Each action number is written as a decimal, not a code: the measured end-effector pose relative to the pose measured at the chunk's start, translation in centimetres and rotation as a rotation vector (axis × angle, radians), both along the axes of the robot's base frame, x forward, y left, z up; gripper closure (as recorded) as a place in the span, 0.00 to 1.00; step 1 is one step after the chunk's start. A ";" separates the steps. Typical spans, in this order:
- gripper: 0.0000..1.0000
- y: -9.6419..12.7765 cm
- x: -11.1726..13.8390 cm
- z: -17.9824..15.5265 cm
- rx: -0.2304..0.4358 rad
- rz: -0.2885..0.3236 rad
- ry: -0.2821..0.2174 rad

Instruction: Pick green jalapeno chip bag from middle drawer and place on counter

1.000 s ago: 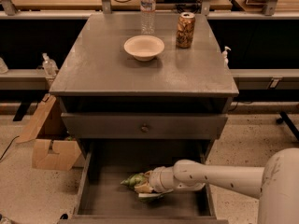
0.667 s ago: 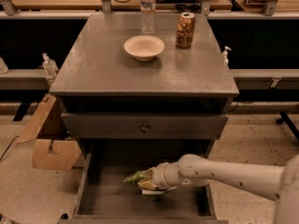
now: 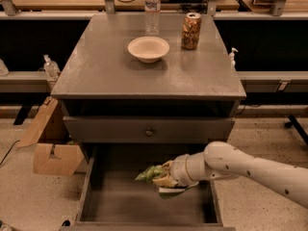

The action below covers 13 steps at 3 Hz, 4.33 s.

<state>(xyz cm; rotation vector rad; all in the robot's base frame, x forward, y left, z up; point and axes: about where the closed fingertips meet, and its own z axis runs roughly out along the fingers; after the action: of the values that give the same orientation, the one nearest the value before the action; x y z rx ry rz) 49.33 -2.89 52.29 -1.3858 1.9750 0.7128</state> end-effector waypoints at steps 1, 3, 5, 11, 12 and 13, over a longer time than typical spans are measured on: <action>1.00 0.0 0.0 -0.2 0.003 -0.004 0.001; 1.00 2.6 -0.4 4.9 -0.016 0.057 -0.006; 1.00 3.6 -0.5 18.0 -0.101 0.029 -0.024; 1.00 12.2 23.8 44.4 0.015 0.060 -0.577; 1.00 12.4 28.1 41.6 0.120 0.091 -0.640; 0.83 12.2 29.3 40.5 0.118 0.110 -0.676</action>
Offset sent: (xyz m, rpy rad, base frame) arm 0.0024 0.0093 0.0161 -0.0301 -0.0113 0.0318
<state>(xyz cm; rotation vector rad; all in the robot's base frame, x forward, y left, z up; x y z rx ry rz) 78.61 9.31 92.78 -1.4294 1.3150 0.3304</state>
